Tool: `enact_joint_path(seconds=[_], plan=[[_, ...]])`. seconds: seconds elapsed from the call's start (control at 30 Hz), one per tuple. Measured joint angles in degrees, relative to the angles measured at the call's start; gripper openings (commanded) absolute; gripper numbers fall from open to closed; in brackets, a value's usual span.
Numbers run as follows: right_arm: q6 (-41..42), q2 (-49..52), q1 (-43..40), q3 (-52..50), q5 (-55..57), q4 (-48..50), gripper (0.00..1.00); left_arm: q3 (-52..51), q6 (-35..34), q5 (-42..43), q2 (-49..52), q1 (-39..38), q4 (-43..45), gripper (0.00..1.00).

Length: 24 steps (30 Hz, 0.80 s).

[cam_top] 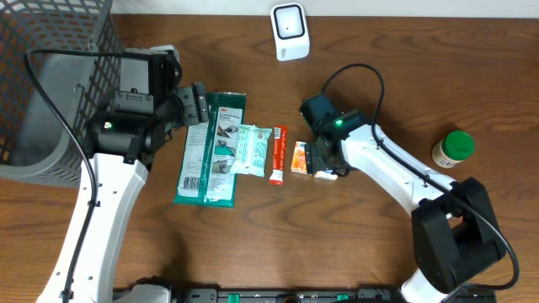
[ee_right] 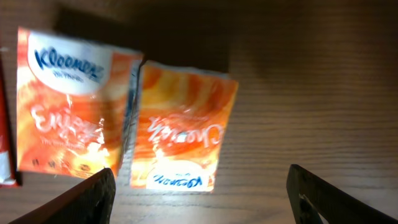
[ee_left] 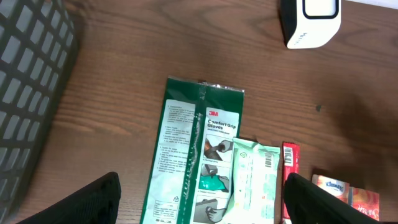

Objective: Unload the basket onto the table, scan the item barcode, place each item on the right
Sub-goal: 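Grasp an orange Kleenex tissue pack with the right gripper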

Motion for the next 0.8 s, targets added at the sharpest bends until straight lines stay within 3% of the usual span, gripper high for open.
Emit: enact_joint_path(seconds=[0.3, 0.53, 0.8], plan=[[0.44, 0.0, -0.13, -0.02, 0.2, 2.14, 0.84, 0.0, -0.02, 0.0, 0.0, 0.0, 0.0, 0.84], [1.86, 0.0, -0.13, -0.02, -4.81, 5.42, 0.57, 0.0, -0.02, 0.02, 0.0, 0.0, 0.0, 0.84], [8.2, 0.0, 0.22, -1.81, -3.15, 8.46, 0.43, 0.0, 0.0, 0.0, 0.0, 0.0, 0.02, 0.84]])
